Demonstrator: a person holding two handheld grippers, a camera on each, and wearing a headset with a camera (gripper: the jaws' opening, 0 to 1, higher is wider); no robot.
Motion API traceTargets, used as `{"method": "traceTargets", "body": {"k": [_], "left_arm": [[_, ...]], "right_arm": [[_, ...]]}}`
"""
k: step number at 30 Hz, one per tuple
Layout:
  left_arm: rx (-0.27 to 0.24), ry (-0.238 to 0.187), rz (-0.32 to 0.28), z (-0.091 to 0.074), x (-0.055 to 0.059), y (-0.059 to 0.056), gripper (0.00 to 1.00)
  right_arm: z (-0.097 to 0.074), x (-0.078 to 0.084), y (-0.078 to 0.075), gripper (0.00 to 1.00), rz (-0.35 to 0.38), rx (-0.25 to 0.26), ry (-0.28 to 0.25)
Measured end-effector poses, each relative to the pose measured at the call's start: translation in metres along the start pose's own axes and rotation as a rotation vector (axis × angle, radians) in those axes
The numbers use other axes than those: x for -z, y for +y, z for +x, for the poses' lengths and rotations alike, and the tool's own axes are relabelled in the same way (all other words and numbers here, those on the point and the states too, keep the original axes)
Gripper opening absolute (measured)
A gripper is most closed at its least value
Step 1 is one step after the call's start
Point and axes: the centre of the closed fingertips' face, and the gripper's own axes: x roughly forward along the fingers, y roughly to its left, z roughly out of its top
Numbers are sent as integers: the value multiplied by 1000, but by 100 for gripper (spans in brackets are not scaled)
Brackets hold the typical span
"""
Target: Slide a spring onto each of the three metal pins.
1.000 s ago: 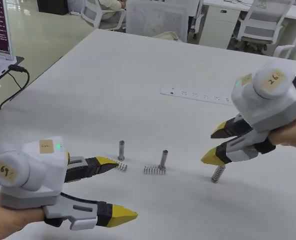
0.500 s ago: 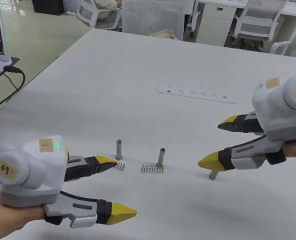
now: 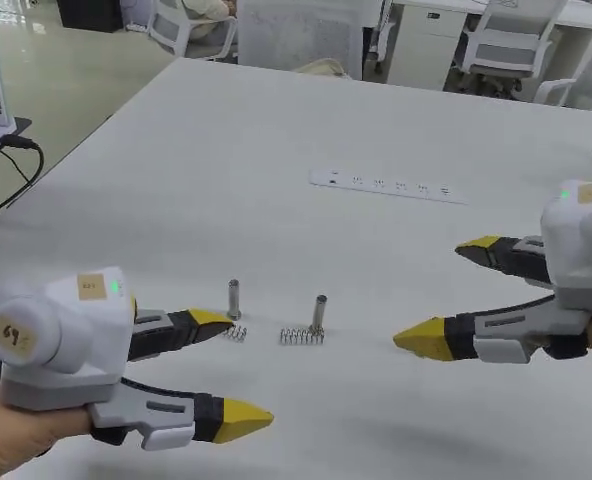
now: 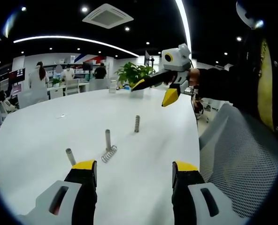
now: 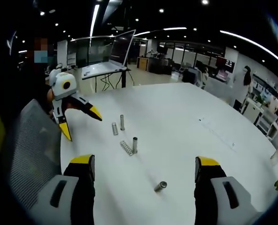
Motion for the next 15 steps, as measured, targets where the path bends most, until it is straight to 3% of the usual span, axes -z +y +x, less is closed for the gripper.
{"method": "traceTargets", "body": {"k": [7, 15], "left_arm": [[6, 3, 7, 4, -2, 3, 60], [15, 5, 18, 13, -7, 10, 59]], "right_arm": [[-9, 15, 9, 89, 38, 12, -23], [-21, 33, 7, 89, 99, 51, -45]]}}
